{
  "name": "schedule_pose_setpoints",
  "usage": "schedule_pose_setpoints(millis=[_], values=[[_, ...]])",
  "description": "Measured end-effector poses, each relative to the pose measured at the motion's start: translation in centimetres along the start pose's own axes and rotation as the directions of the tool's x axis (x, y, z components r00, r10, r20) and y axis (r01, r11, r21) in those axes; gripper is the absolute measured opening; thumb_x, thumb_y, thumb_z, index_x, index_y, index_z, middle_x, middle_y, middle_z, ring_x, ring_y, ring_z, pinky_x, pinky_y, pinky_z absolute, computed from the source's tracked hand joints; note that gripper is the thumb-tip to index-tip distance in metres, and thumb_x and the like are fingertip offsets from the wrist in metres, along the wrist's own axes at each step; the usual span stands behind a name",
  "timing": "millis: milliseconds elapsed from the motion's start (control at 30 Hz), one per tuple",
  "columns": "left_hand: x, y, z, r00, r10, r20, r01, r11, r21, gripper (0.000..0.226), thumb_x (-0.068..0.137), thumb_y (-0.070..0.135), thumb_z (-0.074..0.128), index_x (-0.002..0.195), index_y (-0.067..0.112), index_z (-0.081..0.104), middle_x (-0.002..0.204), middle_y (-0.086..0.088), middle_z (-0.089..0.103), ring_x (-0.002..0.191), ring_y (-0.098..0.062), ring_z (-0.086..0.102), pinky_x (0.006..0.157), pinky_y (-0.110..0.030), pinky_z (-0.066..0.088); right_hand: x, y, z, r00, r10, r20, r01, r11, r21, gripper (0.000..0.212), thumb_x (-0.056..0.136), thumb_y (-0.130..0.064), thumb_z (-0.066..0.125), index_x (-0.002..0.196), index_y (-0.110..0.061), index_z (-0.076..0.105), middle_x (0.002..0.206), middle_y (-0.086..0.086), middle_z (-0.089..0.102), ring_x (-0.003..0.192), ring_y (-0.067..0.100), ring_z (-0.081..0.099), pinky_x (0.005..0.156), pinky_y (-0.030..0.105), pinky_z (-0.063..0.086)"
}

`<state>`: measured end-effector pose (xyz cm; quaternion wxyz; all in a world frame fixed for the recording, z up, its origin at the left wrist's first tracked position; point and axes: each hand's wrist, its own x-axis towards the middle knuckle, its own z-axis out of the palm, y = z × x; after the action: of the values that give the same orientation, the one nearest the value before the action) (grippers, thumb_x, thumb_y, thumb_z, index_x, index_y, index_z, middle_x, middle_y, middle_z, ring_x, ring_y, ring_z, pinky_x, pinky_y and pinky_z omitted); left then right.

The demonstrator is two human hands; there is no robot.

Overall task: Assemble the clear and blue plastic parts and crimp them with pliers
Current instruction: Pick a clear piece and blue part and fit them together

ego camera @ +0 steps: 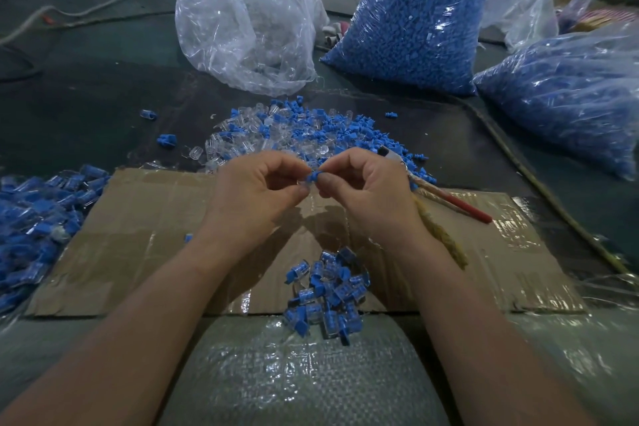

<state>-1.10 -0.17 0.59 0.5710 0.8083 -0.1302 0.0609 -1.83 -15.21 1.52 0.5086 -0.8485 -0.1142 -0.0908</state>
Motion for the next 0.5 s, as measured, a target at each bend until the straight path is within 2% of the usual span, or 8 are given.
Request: schedule_pose_setpoints(millis=[100,167,333,500], values=[[-0.07,0.16,-0.02,1.0,-0.001,0.013,0.002,0.999,-0.036,0.029,0.075,0.003,0.071,0.081,0.03,0.066,0.076,0.011,0.068,0.07,0.003,0.065,0.065,-0.007,0.049,-0.07,-0.13,-0.02,1.0,-0.019,0.005,0.019,1.0,-0.025,0.025,0.082,-0.008,0.067,0.075,-0.031,0.059,0.073,-0.009,0.064,0.073,0.011,0.064,0.071,0.026,0.055],[-0.07,0.27,-0.06,1.0,-0.016,0.003,0.017,0.997,-0.077,0.027,0.074,0.002,0.071,0.079,0.029,0.066,0.072,0.012,0.068,0.069,0.003,0.065,0.062,-0.007,0.048,-0.07,-0.2,-0.12,1.0,-0.02,0.013,0.02,1.0,-0.003,0.024,0.081,-0.007,0.067,0.075,-0.029,0.06,0.072,-0.009,0.063,0.072,0.009,0.063,0.069,0.023,0.055],[0.0,0.53,-0.12,0.998,-0.069,0.001,0.068,0.977,-0.204,0.023,0.072,-0.001,0.07,0.078,0.021,0.068,0.073,0.005,0.071,0.067,-0.001,0.066,0.06,-0.008,0.049,-0.14,-0.29,-0.51,0.999,-0.005,0.041,0.001,0.997,0.082,0.024,0.077,-0.005,0.07,0.073,-0.028,0.064,0.068,-0.011,0.064,0.065,0.0,0.061,0.063,0.015,0.052],[-0.06,0.56,-0.3,0.995,-0.068,0.071,0.084,0.963,-0.254,0.02,0.067,0.007,0.07,0.079,0.022,0.067,0.079,0.009,0.071,0.073,-0.002,0.067,0.064,-0.01,0.05,-0.12,-0.05,-0.96,0.997,0.01,0.079,-0.026,0.98,0.196,0.02,0.071,-0.004,0.074,0.072,-0.022,0.064,0.064,-0.012,0.066,0.063,0.002,0.062,0.059,0.013,0.049]])
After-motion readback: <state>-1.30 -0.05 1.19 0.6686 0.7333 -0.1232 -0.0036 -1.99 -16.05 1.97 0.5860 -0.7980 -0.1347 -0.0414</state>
